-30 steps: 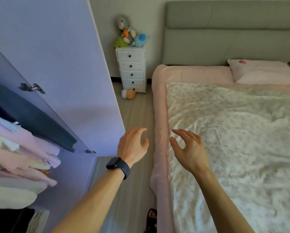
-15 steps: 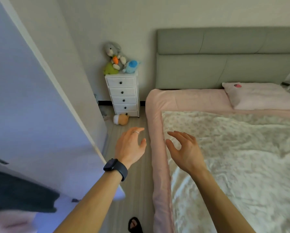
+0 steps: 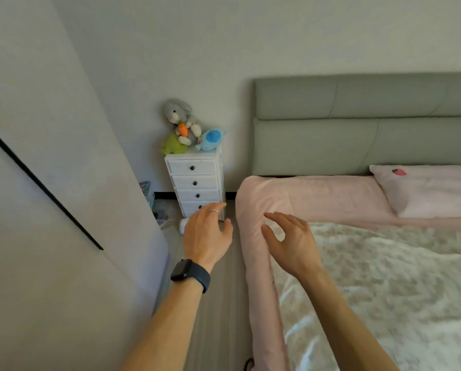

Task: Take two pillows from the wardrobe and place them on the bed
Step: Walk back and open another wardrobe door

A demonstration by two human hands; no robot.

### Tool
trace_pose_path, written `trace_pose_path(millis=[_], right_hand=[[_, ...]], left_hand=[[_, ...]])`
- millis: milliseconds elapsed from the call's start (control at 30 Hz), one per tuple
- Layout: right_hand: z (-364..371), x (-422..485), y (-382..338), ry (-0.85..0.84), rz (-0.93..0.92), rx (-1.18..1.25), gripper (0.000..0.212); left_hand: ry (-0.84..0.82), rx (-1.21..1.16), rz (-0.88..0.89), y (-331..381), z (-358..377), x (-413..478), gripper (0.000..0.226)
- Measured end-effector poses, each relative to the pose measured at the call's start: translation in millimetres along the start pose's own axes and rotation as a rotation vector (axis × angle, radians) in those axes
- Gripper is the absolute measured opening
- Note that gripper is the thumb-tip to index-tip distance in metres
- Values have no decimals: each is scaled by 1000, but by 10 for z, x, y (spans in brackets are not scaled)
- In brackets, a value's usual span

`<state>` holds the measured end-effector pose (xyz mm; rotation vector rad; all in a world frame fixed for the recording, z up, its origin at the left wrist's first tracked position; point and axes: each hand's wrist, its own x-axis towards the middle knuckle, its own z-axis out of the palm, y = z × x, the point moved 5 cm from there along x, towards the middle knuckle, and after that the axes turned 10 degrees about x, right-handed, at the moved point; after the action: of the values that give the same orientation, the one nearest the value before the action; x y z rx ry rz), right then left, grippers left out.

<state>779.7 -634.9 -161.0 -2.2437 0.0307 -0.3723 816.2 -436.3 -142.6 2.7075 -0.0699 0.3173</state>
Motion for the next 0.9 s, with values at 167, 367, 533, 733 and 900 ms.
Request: trace_pose_path(millis=[167,367,533,733,900], right_hand=[[518,985,-231,-118,-88,40,40],[1304,1922,-1049,-300,-318,139,33],[1993,2368,-2033,-435,-548,267,37],[2705,2702,-3266,-500,-834,418,38],[2971,2846,-4177,-365,-1069,617,39]], left_hand=[[126,-13,-222,-476,-185,764,42],[362,73,-391,-1203,-889,1316,41],[651,255,-491,-1766,-1728,1500,44],[977,601,-494,-2099,-2730,1552,47],[1111,828,-512,-2260,-3367,1668,48]])
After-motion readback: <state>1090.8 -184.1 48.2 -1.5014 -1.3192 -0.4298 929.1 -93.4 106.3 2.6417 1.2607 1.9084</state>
